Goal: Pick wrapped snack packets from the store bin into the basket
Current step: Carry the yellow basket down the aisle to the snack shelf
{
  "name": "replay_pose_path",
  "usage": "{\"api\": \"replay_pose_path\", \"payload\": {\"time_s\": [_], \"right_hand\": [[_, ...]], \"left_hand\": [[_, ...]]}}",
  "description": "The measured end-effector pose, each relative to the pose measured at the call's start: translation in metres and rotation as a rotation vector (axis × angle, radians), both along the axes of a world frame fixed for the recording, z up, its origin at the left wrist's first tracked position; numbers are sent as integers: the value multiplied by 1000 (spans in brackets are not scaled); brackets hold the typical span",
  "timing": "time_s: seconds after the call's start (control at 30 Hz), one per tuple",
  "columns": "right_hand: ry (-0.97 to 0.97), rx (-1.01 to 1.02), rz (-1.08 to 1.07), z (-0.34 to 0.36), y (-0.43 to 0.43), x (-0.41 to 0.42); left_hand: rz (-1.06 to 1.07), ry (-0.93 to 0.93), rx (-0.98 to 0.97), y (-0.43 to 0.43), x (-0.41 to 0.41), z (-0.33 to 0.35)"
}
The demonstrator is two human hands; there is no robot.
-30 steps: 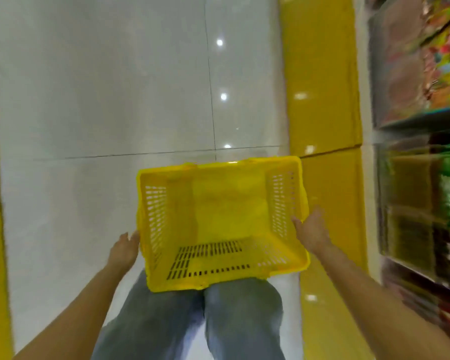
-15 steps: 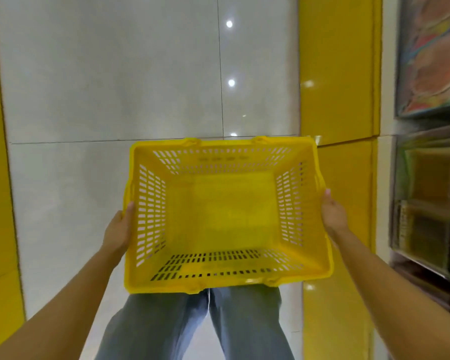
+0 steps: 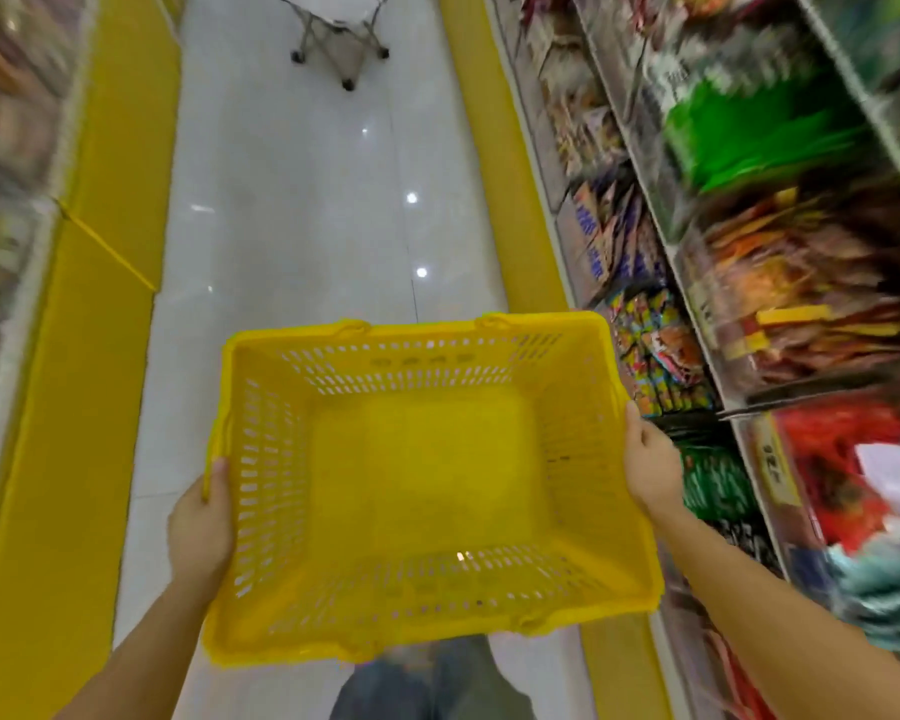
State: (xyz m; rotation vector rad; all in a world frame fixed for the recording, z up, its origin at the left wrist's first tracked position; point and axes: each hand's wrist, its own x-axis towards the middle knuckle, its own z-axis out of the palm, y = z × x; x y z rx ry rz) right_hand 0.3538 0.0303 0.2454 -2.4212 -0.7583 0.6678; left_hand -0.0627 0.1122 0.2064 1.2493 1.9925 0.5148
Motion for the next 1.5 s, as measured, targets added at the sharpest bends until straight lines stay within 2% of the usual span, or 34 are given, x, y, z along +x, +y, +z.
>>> {"api": "replay_pose_path", "payload": {"time_s": [0.17,0.37,0.57,0.83,1.03,1.17,1.5], "right_hand": [[-103,148,-1,70,72,13],[-164,238,49,109,180,41],[-137,242,81,129,301,50],[-160,270,99,134,452,24],[-223,232,32,131,530,11],[-181,188,-29,130,587,24],[-187,214,14,134,776,79]], "left_hand": [[46,-22,180,84,16,63],[53,-53,308,195,42,97],[126,-89,345,285,51,123],[193,-81,323,426,25,135],[76,-107,322,541,19,161],[32,-112,314,617,35,172],[-6,-145,287,807,92,176]]}}
